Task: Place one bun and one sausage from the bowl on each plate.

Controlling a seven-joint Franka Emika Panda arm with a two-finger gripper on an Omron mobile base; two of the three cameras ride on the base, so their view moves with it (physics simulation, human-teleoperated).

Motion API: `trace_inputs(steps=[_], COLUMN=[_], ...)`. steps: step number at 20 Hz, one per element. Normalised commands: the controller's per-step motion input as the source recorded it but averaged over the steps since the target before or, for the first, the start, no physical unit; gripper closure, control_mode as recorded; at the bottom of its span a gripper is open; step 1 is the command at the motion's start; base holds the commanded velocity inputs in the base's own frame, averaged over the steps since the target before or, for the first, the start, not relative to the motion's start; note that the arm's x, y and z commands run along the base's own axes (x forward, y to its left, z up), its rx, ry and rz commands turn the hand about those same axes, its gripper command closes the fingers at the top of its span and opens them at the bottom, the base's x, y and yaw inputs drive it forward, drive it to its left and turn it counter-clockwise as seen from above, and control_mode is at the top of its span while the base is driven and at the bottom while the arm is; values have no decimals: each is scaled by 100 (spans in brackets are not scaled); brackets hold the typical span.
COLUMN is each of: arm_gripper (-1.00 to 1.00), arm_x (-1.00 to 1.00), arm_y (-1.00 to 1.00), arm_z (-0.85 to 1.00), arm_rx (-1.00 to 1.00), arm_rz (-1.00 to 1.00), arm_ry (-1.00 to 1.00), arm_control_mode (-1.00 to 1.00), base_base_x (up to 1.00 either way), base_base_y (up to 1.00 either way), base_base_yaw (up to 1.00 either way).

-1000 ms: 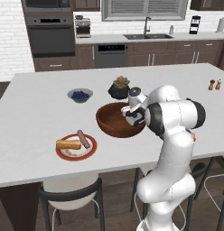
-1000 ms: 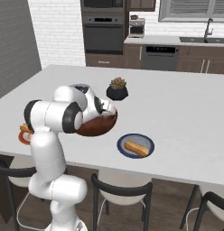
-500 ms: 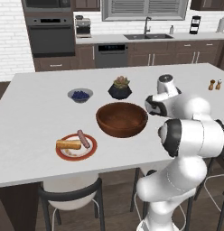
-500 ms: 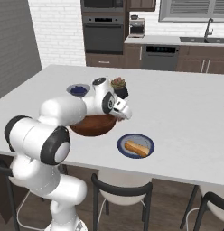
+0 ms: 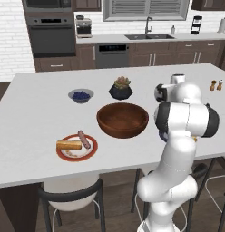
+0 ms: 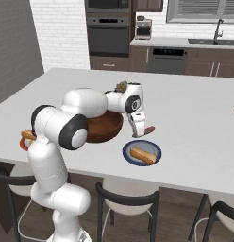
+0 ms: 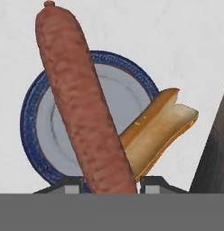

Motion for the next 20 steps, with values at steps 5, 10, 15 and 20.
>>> trace_inputs(steps=[5,10,15,20], arm_gripper=[100,100,100,-100], arm_x=[3,-2,13,0], arm_y=[5,24,27,-4], arm_z=[-33,-43,-24,-43], arm_rx=[14,-2,-1,-4], arm_rz=[-19,-12,-9,-7], arm_ry=[1,-7,-8,-4], arm_control_mode=[-100,-100,-100,-100], base_base_x=[0,0,0,0], base_base_y=[0,0,0,0], base_base_yaw=[0,0,0,0])
